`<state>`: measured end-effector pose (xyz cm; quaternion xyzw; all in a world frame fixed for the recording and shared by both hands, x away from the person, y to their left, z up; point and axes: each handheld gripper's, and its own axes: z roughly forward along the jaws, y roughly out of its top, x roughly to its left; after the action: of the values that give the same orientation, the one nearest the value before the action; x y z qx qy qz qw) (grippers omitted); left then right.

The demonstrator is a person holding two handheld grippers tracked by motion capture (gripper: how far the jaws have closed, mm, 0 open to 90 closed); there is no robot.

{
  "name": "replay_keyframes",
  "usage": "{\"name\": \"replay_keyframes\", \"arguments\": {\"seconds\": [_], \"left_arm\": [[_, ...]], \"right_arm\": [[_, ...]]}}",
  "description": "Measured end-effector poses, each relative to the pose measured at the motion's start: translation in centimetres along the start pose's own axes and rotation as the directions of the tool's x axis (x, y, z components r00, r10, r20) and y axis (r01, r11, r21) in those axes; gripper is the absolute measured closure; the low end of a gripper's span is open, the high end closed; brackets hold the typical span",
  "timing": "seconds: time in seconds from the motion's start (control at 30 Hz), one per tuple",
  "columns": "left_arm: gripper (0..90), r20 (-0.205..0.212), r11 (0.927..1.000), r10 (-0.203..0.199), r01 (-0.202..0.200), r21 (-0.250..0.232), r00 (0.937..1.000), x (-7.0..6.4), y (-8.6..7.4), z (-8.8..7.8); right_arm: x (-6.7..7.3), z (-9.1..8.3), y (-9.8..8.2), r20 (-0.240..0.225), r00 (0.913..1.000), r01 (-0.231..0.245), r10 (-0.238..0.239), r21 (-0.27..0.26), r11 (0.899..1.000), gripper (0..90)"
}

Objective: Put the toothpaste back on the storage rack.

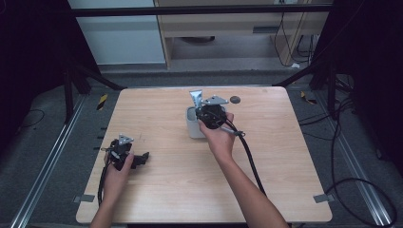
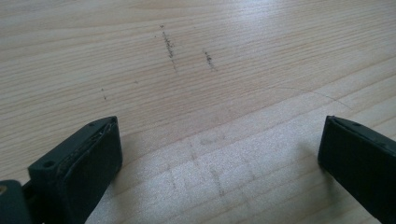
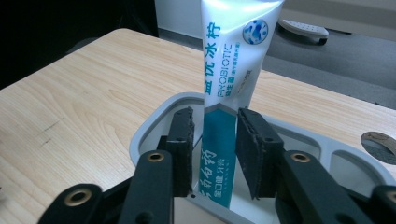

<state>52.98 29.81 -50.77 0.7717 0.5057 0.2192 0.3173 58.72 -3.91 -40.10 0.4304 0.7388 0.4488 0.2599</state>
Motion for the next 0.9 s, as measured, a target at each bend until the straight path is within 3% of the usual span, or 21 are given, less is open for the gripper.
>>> {"name": "replay_keyframes", "arguments": {"seconds": [0.13, 0.27, 0.4, 0.7, 0.9], "left_arm": [[0.0, 0.000, 1.0000, -0.001, 0.001, 0.000, 1.0000, 0.0, 0.0, 0.0], [0.0, 0.000, 1.0000, -0.001, 0.001, 0.000, 1.0000, 0.0, 0.0, 0.0], [0.0, 0.000, 1.0000, -0.001, 0.001, -0.001, 1.0000, 0.0, 0.0, 0.0], [0.0, 0.000, 1.0000, -0.002, 0.002, -0.002, 1.0000, 0.0, 0.0, 0.0], [0.0, -0.001, 1.0000, -0.002, 0.002, -0.002, 1.0000, 0.0, 0.0, 0.0]], "right_arm": [[0.0, -0.4, 0.2, -0.006, 1.0000, -0.001, 0.001, -0.002, 1.000, 59.8], [-0.3, -1.1, 0.4, -0.002, 0.9999, -0.015, 0.015, -0.002, 1.000, 44.7], [-0.6, -1.4, 0.5, 0.005, 0.9998, -0.020, 0.020, 0.001, 1.000, 37.4], [-1.7, -2.8, 0.6, -0.018, 0.9997, 0.017, -0.017, 0.012, 1.000, 15.5], [-2.1, -3.9, 0.7, -0.026, 0.9993, 0.027, -0.026, 0.025, 0.999, 8.1]]}}
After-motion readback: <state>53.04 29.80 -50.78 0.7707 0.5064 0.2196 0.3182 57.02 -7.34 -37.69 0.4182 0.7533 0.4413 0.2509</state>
